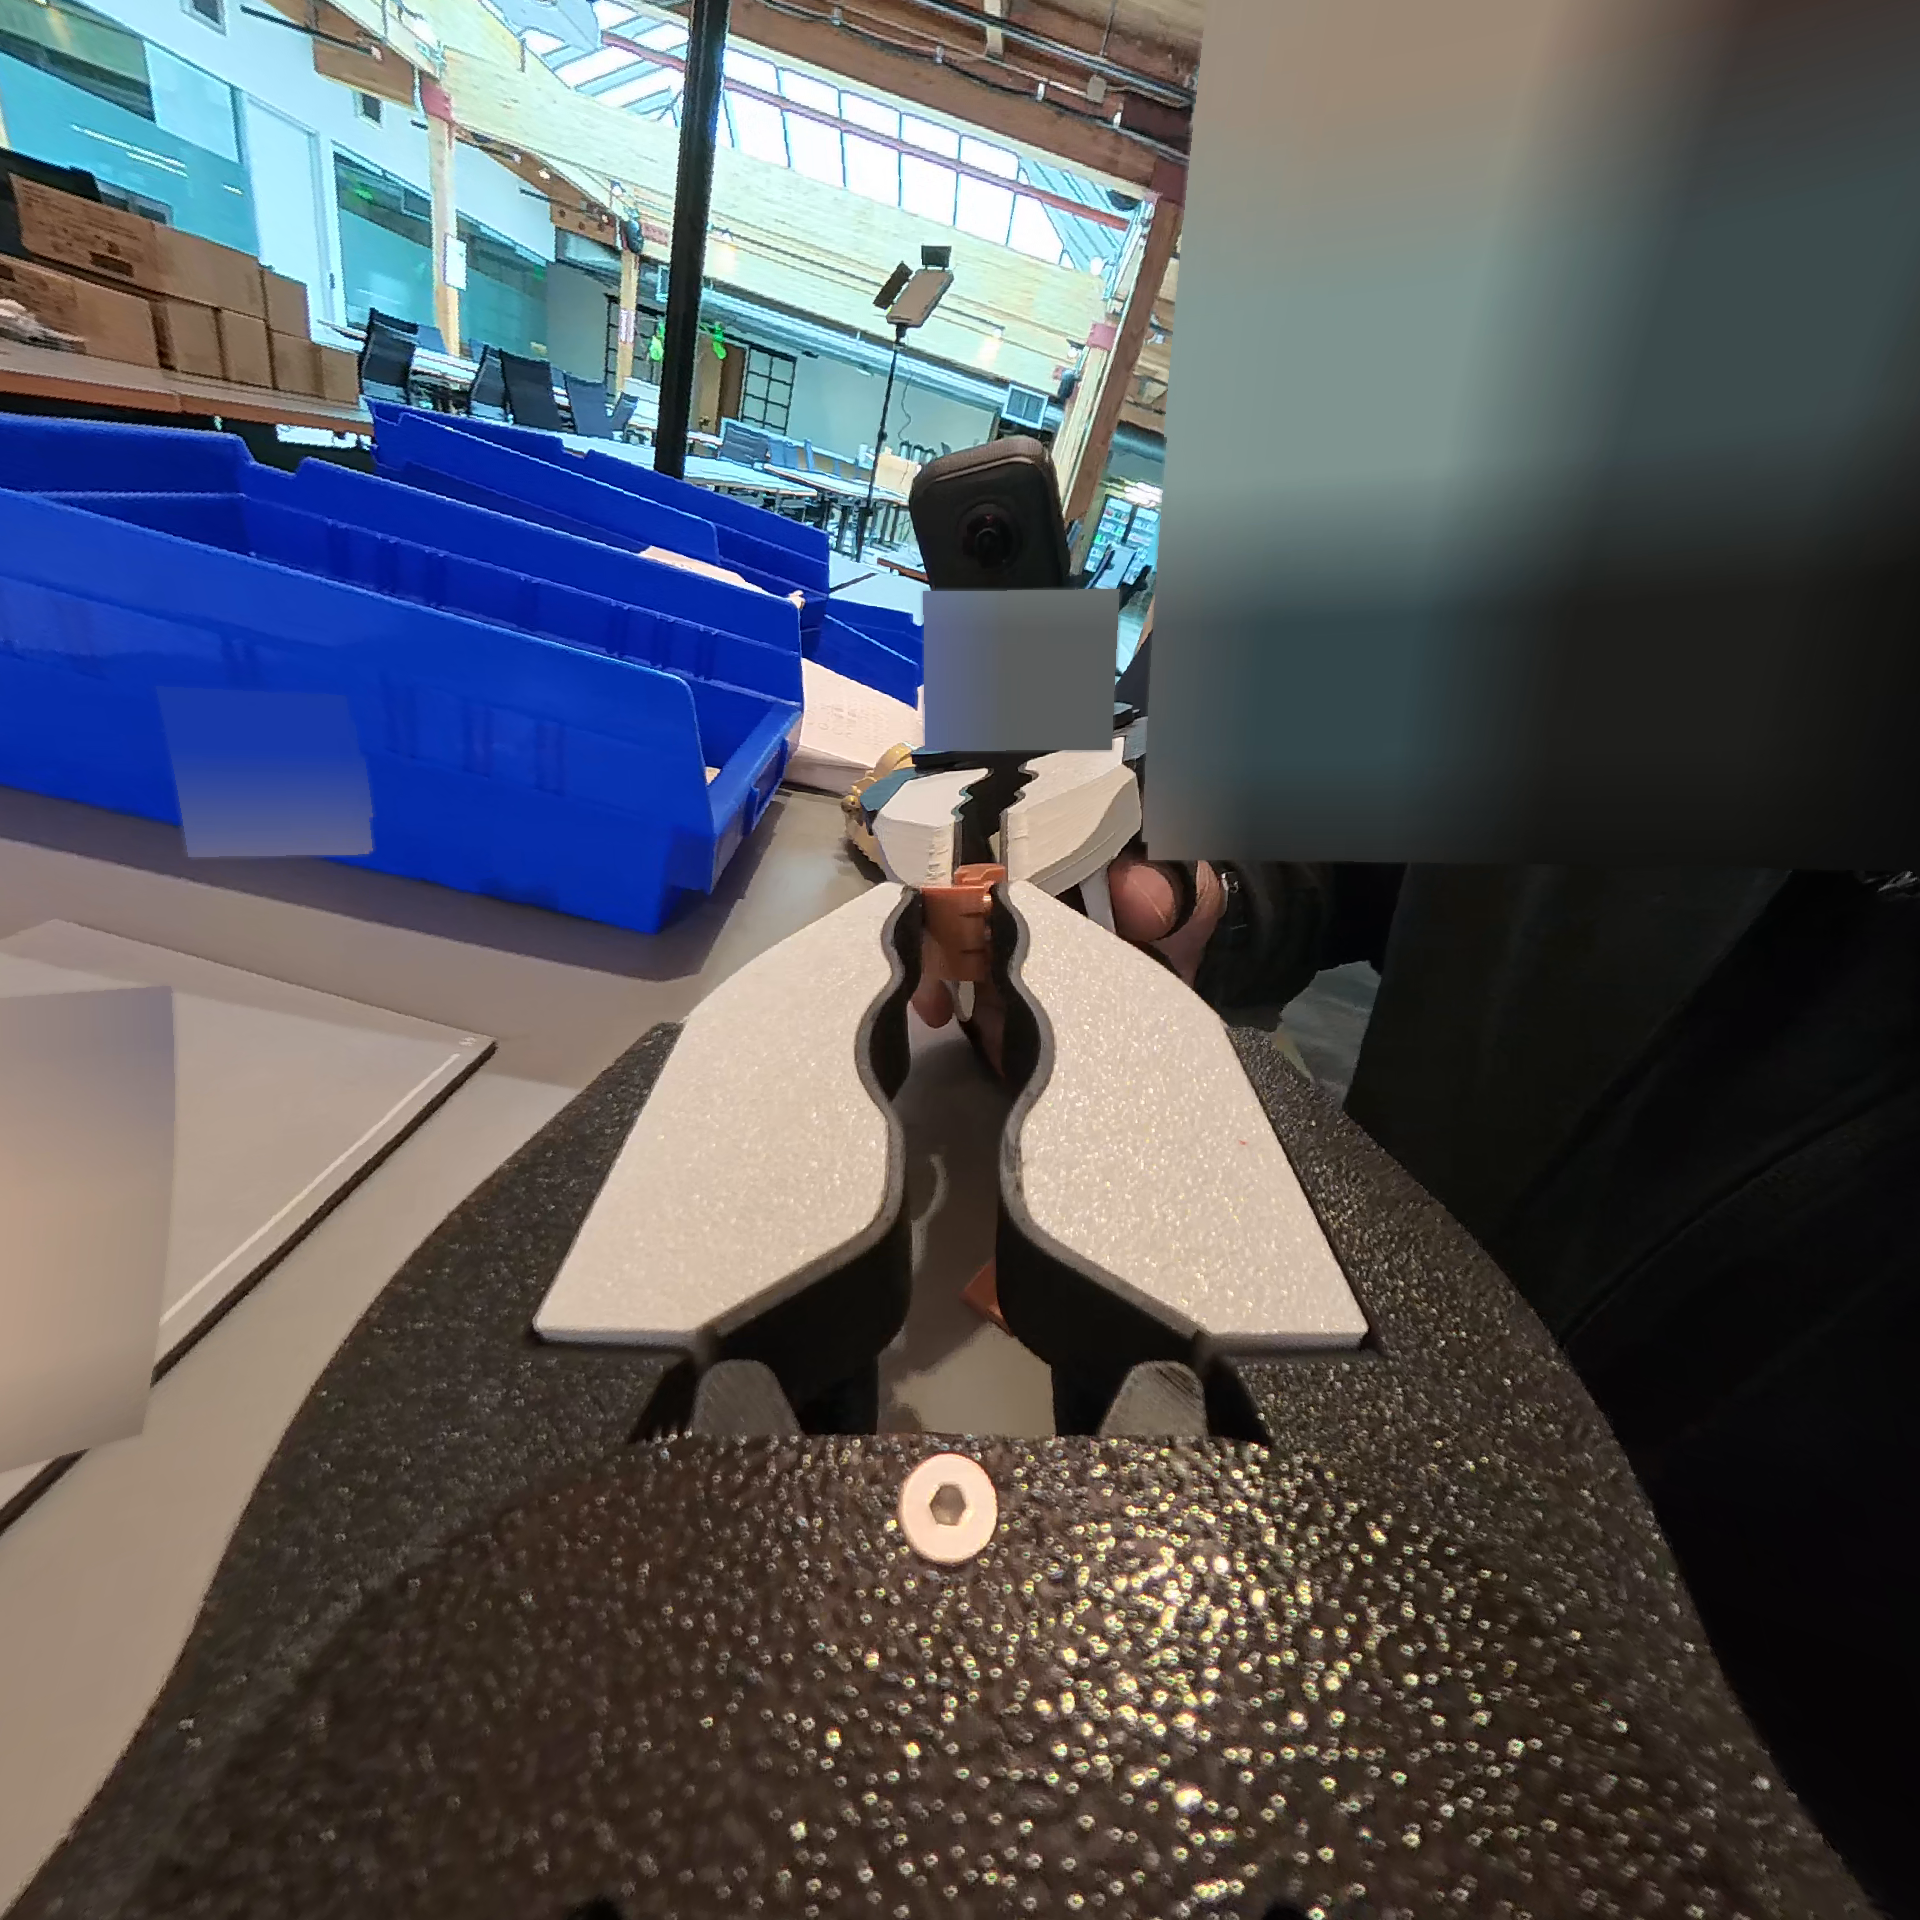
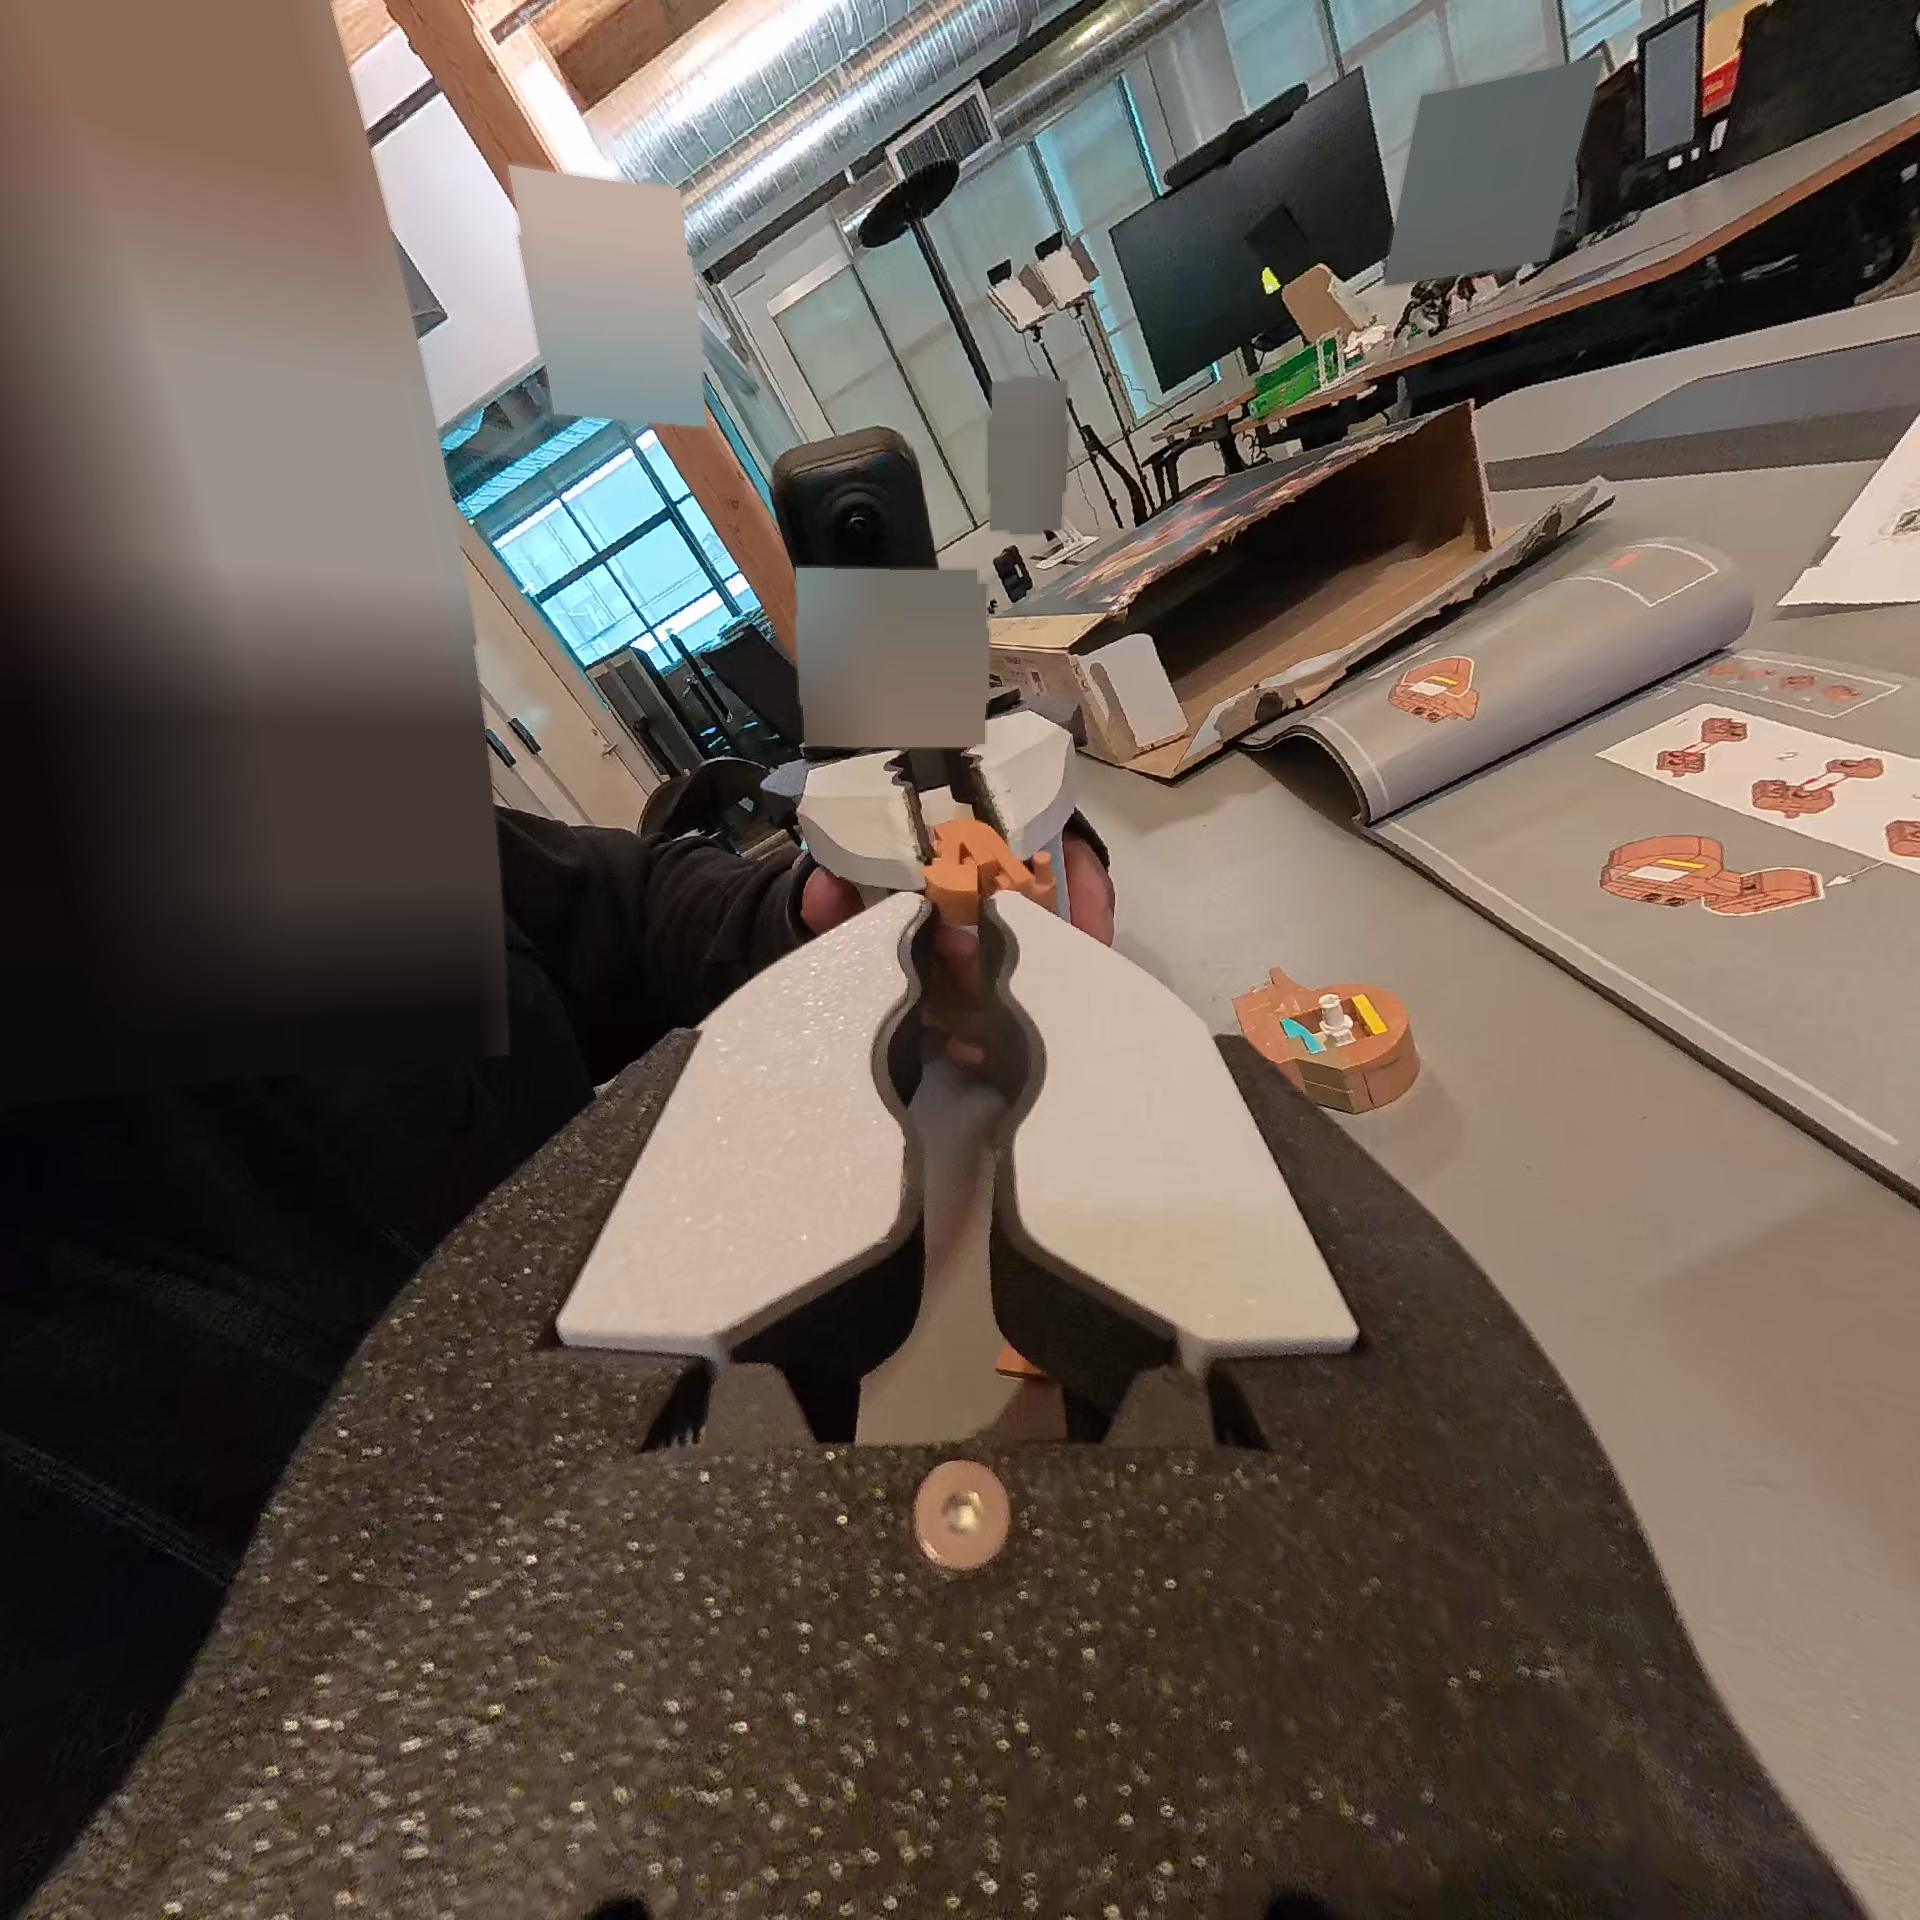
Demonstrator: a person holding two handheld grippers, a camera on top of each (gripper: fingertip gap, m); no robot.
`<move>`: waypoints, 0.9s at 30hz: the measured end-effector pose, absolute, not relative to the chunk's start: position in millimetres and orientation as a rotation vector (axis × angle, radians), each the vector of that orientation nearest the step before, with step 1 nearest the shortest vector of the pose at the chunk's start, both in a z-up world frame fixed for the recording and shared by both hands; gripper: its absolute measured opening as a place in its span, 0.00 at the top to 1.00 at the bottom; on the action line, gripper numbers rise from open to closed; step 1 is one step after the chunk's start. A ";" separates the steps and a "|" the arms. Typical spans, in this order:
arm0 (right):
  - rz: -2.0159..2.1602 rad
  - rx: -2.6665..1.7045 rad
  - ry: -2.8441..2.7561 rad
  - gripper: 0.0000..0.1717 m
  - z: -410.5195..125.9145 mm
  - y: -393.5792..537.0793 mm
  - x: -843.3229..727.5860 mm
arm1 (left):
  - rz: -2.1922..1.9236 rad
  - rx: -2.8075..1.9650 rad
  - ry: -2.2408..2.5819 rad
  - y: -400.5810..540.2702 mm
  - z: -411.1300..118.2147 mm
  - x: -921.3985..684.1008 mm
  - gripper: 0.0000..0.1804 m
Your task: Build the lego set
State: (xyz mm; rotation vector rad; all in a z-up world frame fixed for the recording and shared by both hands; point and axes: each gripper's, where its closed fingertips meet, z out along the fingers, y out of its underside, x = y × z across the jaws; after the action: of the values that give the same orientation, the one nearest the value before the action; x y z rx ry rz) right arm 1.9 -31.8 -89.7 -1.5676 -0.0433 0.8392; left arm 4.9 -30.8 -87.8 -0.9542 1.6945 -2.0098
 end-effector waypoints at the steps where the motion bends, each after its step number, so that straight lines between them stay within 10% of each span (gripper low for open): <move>1: 0.837 -1.570 -0.043 0.96 -89.9 -31.7 1.9 | -2.001 -0.950 1.697 -30.8 -88.0 4.9 0.93; 27: 0.645 -1.639 -0.111 0.96 -90.7 -32.1 -3.3 | -1.963 -0.837 1.696 -32.7 -84.1 -2.8 0.94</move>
State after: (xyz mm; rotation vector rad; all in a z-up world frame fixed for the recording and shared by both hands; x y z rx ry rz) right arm -3.3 -32.1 -90.7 -1.6388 -0.1111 0.6446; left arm -2.8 -32.7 -84.1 -0.8366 1.6958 -1.9633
